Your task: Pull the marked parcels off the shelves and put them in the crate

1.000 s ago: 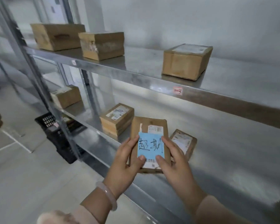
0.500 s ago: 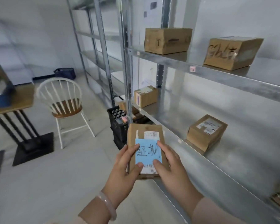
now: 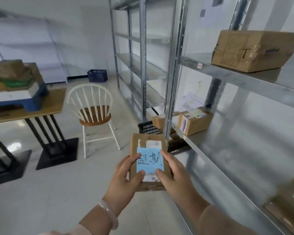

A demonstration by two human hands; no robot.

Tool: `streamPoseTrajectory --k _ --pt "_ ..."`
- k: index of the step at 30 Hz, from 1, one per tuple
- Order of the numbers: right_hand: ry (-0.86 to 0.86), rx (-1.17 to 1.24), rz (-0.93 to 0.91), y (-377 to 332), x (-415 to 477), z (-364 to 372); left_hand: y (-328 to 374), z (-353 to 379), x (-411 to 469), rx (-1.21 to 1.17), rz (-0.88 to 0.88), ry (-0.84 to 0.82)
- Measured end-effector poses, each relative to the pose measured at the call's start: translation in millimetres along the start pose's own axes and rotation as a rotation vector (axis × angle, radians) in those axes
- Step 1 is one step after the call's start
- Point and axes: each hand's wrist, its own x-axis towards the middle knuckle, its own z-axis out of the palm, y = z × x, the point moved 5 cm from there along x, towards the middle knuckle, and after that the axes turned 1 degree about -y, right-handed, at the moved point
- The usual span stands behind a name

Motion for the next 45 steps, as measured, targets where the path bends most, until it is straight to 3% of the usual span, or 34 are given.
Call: streamPoseTrajectory --k 8,15,25,33,45 --pt "-0.139 0.042 -0.01 13.8 139.8 41.0 -32.3 -39.2 130.6 0.019 -0.102 0.048" --pt "-0.174 -0.105 0.097 43.6 240.0 88.8 -105.2 -69.5 251.3 0.004 -0.182 -0.034" --pt "0.03 -0.245 0.277 67.1 376.6 138.7 -165.4 -97.6 451.9 -0.008 -0.171 -0.37" --pt "0.204 -0.258 0.474 120.4 432.7 127.2 -208.6 -46.9 555.9 -0.028 -0.199 -0.61" --pt "0.317 -0.204 0.714 216.3 525.0 104.4 -284.5 20.6 684.2 0.057 -0.376 -0.805"
